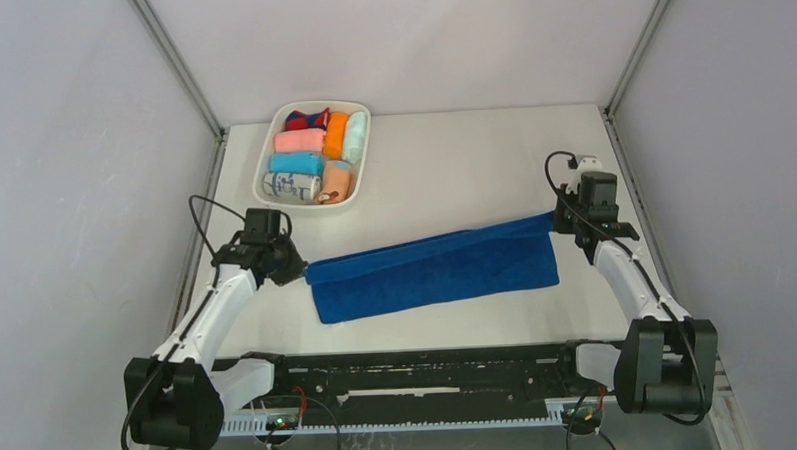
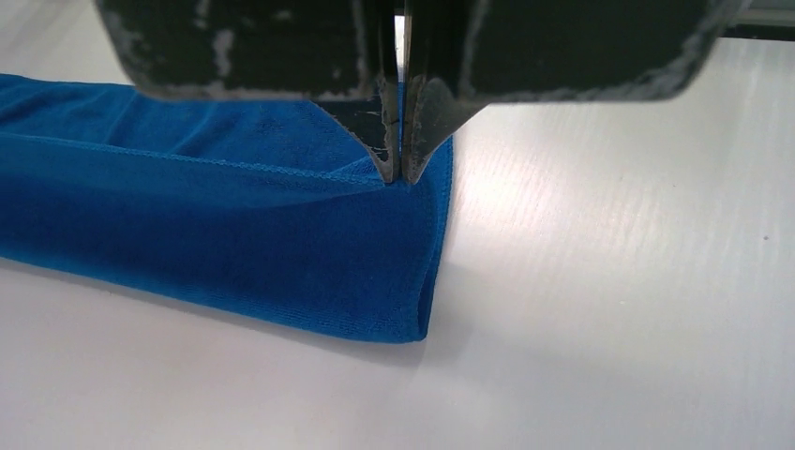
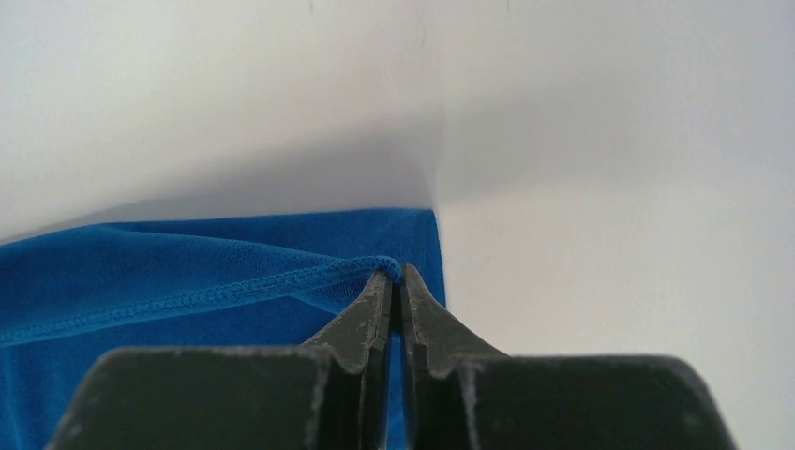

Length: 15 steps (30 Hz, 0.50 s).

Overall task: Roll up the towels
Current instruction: Fold the towel at the center of the board.

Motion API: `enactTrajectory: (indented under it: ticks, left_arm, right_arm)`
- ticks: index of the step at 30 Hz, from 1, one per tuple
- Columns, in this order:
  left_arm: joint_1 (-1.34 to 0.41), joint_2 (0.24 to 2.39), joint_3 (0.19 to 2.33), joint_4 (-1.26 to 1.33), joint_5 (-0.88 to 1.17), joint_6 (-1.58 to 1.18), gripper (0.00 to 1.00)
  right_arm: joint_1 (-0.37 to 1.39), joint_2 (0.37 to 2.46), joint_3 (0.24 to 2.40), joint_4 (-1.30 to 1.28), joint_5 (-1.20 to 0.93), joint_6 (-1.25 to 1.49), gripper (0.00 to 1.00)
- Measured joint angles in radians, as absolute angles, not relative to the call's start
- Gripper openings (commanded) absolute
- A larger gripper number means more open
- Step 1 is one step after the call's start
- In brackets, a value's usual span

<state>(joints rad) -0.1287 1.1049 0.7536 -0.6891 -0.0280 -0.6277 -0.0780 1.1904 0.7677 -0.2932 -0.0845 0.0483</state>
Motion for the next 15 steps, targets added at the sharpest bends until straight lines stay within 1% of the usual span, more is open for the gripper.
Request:
enactTrajectory:
  ticks: [6, 15]
  left_arm:
    - [-0.129, 1.056, 0.671, -0.649, -0.014, -0.696, 0.0]
    - [-0.149, 1.032, 0.536, -0.575, 0.027, -0.781, 0.0]
  right_arm:
    - [-0.079, 1.17, 0.649, -0.228, -0.048, 0.114, 0.03]
    - [-0.087, 1.19, 0.609, -0.189, 0.009, 0.168, 0.03]
